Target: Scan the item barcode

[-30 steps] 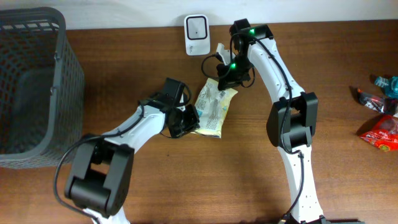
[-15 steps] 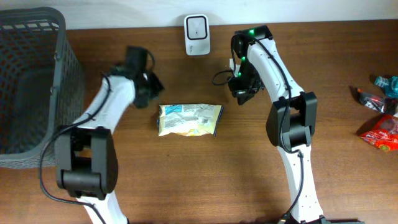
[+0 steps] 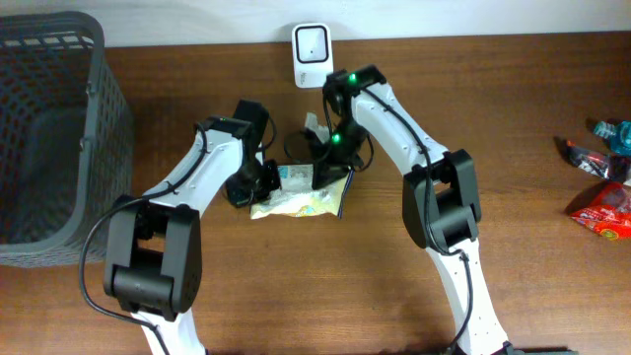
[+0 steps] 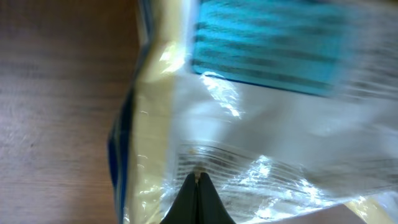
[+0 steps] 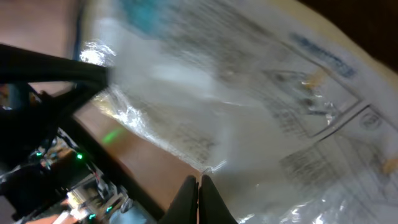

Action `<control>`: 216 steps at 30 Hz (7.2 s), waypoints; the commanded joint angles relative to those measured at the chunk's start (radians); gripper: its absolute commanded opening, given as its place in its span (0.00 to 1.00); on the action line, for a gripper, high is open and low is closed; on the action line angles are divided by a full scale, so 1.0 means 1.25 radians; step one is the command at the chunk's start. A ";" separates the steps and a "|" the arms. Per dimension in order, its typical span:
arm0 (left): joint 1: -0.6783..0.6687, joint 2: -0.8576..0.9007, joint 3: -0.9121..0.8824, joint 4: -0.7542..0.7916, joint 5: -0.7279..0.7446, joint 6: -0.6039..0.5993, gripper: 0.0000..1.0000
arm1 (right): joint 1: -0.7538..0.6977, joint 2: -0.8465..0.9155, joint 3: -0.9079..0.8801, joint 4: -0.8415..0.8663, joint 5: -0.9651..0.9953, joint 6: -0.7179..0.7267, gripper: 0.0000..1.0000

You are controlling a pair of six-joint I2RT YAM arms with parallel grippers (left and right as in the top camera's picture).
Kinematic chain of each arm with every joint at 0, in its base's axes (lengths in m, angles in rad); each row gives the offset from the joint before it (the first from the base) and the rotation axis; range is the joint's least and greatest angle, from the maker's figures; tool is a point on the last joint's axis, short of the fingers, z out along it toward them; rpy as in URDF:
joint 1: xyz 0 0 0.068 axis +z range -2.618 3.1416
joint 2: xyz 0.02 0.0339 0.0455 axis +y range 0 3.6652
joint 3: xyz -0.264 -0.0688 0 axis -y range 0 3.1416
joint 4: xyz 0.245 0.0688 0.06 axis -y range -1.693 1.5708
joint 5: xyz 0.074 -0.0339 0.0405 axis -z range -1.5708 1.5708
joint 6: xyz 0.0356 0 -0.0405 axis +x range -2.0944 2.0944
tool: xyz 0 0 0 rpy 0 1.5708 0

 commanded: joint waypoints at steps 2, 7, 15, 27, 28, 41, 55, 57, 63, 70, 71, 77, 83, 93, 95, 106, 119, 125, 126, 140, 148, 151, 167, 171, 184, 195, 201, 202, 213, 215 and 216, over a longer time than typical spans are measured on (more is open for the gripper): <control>0.035 0.019 -0.068 -0.002 -0.182 -0.034 0.00 | -0.015 0.003 -0.135 0.048 0.149 0.129 0.04; 0.126 0.018 0.028 -0.073 -0.234 -0.042 0.00 | -0.050 -0.031 -0.092 0.061 0.285 0.220 0.04; 0.079 0.028 0.331 -0.244 0.148 0.132 0.00 | -0.064 -0.062 0.133 -0.051 0.288 0.195 0.04; -0.073 0.055 -0.036 0.054 0.133 0.035 0.00 | -0.024 -0.060 -0.124 0.140 0.220 0.230 0.04; -0.059 0.059 -0.037 0.055 0.100 0.035 0.00 | -0.024 -0.060 -0.163 0.179 0.219 0.257 0.04; 0.038 0.064 0.137 0.244 -0.123 0.181 0.00 | -0.131 -0.062 -0.086 0.217 0.299 0.299 0.04; -0.048 0.264 0.329 0.065 -0.010 0.111 0.00 | -0.050 -0.062 -0.037 0.121 0.270 0.261 0.04; -0.039 0.296 0.329 0.043 -0.125 0.110 0.00 | -0.056 -0.062 -0.101 0.163 0.301 0.263 0.04; 0.006 0.261 0.423 -0.090 -0.284 0.107 0.00 | -0.091 -0.101 -0.071 0.141 0.378 0.288 0.04; 0.013 0.226 0.525 -0.190 -0.102 0.108 0.00 | -0.091 -0.116 0.005 0.055 0.331 0.274 0.04; 0.013 0.227 0.510 -0.192 -0.028 0.108 0.00 | -0.087 -0.116 -0.011 0.049 0.301 0.256 0.04; -0.021 0.232 0.373 -0.072 0.018 0.107 0.00 | -0.070 -0.116 -0.124 0.098 0.298 0.261 0.04; 0.000 0.231 0.261 -0.020 -0.261 0.065 0.00 | -0.082 -0.116 -0.233 0.143 0.421 0.322 0.04; 0.017 0.233 0.565 -0.192 -0.016 0.066 0.00 | -0.103 -0.120 0.034 0.112 0.291 0.297 0.04; 0.001 0.241 0.542 -0.149 0.041 0.066 0.00 | -0.088 -0.113 0.013 0.167 0.275 0.305 0.04; 0.018 0.350 0.507 -0.116 -0.331 0.047 0.00 | -0.123 -0.108 -0.124 0.271 0.472 0.375 0.04; 0.087 0.351 0.795 -0.313 -0.311 0.034 0.99 | -0.140 -0.107 0.017 0.156 0.308 0.257 0.99; 0.164 0.353 0.772 -0.319 -0.287 0.000 0.99 | -0.129 -0.101 0.016 0.170 0.304 0.260 0.99; 0.168 0.353 0.761 -0.319 -0.287 0.000 0.99 | -0.113 -0.101 0.011 0.181 0.298 0.260 0.99; 0.172 0.353 0.710 -0.325 -0.287 0.000 0.99 | -0.031 -0.100 -0.152 0.536 0.296 0.323 0.84; 0.172 0.353 0.710 -0.325 -0.287 0.000 0.99 | -0.036 -0.041 -0.155 0.613 0.181 0.321 0.71; 0.172 0.353 0.710 -0.325 -0.287 0.000 0.99 | -0.030 -0.033 -0.155 0.602 0.180 0.321 0.58; 0.173 0.353 0.710 -0.325 -0.287 0.000 0.99 | -0.114 -0.053 0.032 0.332 0.336 0.273 0.04; 0.172 0.353 0.710 -0.325 -0.287 0.000 0.99 | -0.112 -0.053 0.341 0.042 0.613 0.297 0.04; 0.172 0.353 0.710 -0.325 -0.287 0.000 0.99 | -0.076 -0.062 0.535 -0.162 0.955 0.282 0.04; 0.173 0.353 0.710 -0.325 -0.287 0.000 0.99 | 0.118 -0.060 0.350 -0.034 0.929 0.345 0.04; 0.173 0.353 0.710 -0.318 -0.287 0.000 0.99 | 0.083 -0.065 0.356 -0.039 0.852 0.342 0.04; 0.173 0.353 0.710 -0.295 -0.287 0.000 0.99 | 0.067 -0.065 0.356 -0.042 0.829 0.342 0.04; 0.060 0.385 0.608 -0.202 0.264 0.159 0.77 | -0.060 -0.066 0.356 -0.042 0.708 0.342 0.04; 0.018 0.402 0.586 -0.175 0.279 0.159 0.49 | -0.073 -0.068 0.356 -0.042 0.695 0.342 0.04; -0.017 0.415 0.575 -0.143 0.308 0.156 0.28 | -0.084 -0.071 0.356 -0.040 0.659 0.341 0.04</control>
